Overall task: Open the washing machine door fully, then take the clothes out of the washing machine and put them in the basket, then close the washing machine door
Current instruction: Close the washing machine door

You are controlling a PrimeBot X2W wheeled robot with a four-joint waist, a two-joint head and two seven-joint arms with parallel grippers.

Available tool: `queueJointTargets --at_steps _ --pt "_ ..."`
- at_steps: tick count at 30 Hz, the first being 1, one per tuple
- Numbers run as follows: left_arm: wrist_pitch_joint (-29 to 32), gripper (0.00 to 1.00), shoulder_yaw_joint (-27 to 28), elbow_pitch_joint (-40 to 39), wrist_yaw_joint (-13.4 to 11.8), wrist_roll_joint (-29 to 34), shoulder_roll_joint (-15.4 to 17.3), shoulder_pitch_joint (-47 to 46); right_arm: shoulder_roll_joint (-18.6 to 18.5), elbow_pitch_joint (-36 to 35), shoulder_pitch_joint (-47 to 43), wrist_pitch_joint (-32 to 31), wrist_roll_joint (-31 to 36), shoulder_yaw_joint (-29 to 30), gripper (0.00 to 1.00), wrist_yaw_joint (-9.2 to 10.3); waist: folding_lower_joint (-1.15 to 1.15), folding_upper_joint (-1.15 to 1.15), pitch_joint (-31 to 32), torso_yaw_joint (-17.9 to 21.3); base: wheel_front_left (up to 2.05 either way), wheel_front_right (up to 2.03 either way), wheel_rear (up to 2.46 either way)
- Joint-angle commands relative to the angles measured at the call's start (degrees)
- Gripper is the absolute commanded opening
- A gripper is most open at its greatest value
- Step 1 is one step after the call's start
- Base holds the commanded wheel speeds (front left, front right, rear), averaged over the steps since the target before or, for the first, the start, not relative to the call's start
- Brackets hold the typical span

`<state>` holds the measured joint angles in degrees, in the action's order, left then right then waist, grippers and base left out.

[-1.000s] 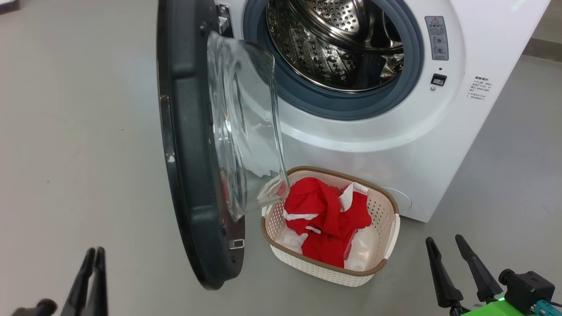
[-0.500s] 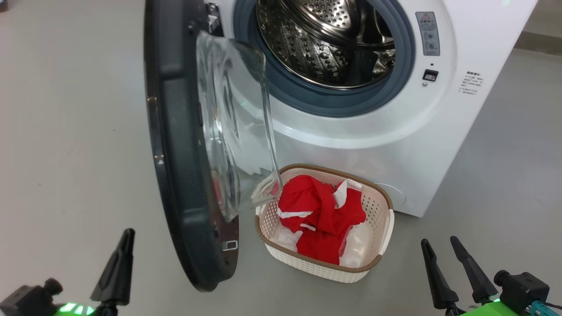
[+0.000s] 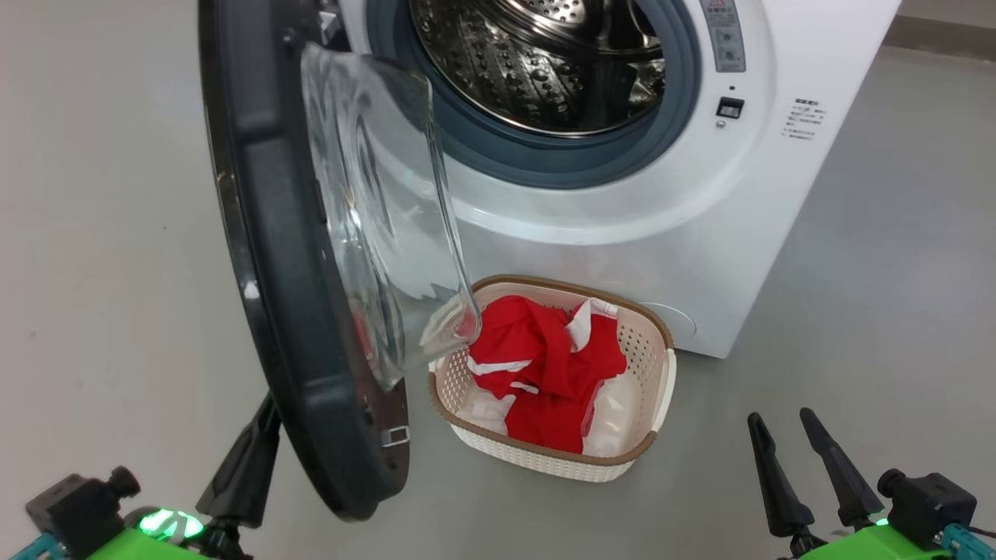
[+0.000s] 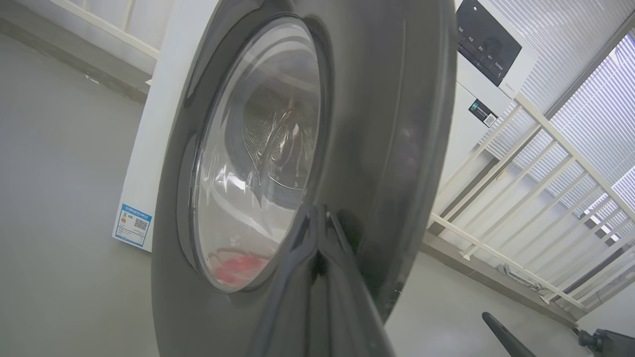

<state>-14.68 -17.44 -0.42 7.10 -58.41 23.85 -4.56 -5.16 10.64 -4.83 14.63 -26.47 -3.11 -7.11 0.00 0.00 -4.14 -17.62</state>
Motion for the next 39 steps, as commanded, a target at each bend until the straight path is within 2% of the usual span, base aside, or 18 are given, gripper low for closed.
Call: queueJointTargets --at_steps 1,8,14,28,39 --pt "-0.31 0.0 1.23 -2.08 0.39 0.07 1.61 -3.08 -0.52 -1.53 2.25 0.37 0.59 -1.2 1.0 -0.37 0.0 0.0 -0.47 0.66 0.0 0.0 0.0" --pt "-0.31 0.0 -1.34 -3.22 0.39 0.97 0.91 -5.33 -0.28 -1.71 3.17 0.37 0.64 -0.99 1.0 -0.37 0.0 0.0 -1.46 2.76 0.0 0.0 0.0" --pt "-0.32 0.0 -2.97 -2.43 0.39 2.26 -1.31 -9.37 0.09 -1.96 4.28 0.37 0.62 -0.74 1.0 -0.37 0.0 0.0 -3.31 5.07 0.0 0.0 0.0" --pt "-0.32 0.0 -7.24 4.87 0.39 7.52 -4.9 -22.24 1.45 -2.49 7.5 0.37 0.54 -0.21 1.0 -0.37 0.0 0.0 -8.39 12.32 0.0 0.0 0.0" --pt "-0.32 0.0 -6.49 11.21 0.39 9.01 -6.08 -33.71 2.16 -2.94 9.85 0.37 0.16 0.31 1.0 -0.37 0.0 0.0 -12.89 18.41 0.0 0.0 0.0"
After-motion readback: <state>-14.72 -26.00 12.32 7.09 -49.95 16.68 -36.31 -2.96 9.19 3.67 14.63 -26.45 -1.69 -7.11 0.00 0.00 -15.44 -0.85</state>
